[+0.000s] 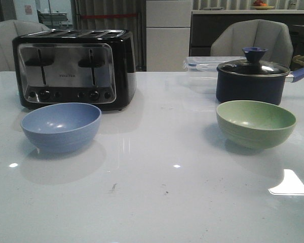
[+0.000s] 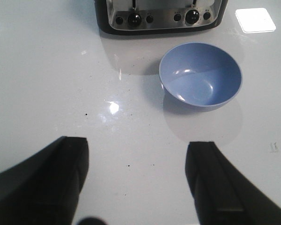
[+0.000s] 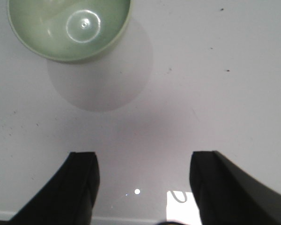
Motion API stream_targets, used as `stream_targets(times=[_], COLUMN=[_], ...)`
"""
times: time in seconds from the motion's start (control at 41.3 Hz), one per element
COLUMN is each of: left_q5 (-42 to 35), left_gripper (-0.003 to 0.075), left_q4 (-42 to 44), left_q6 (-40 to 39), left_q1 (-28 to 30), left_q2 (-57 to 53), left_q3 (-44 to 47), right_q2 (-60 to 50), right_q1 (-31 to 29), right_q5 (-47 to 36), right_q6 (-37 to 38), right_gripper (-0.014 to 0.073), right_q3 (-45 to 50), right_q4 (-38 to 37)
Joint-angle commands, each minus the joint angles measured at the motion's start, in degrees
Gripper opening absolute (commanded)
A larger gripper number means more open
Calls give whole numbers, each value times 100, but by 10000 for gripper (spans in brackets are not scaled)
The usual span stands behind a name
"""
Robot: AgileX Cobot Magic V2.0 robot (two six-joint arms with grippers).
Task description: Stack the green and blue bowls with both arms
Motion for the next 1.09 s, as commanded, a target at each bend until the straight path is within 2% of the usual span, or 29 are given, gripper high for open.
stream_targets(times=[0.0,0.169,0.387,0.677,0.798,1.065], left_q5=[-393,-393,-393,-393,-393,-372], left_gripper=[507,507,507,507,507,507], left_q4=[-37,-37,-37,-37,-37,-37], left_q6=[-41,-41,-41,-41,-41,-41], left_q1=[11,11,11,11,11,11], left_q2=[19,19,19,19,19,19], left_q3=[-188,-188,-188,-188,-188,-188], right_q2=[541,1597,2873,3957,4224,4295], right_q1=[-25,-25,-25,-25,-25,-25], right_q5=[-520,-597,-510,-292,-207,-160], right_q6=[-13,-13,-50,-50,-50,-50], right_gripper=[530,516,438,384,311,85], right_q3=[-520,-1282,-2238,-3034,-3222,-3265], right_q4=[266,466,535,535,530,502])
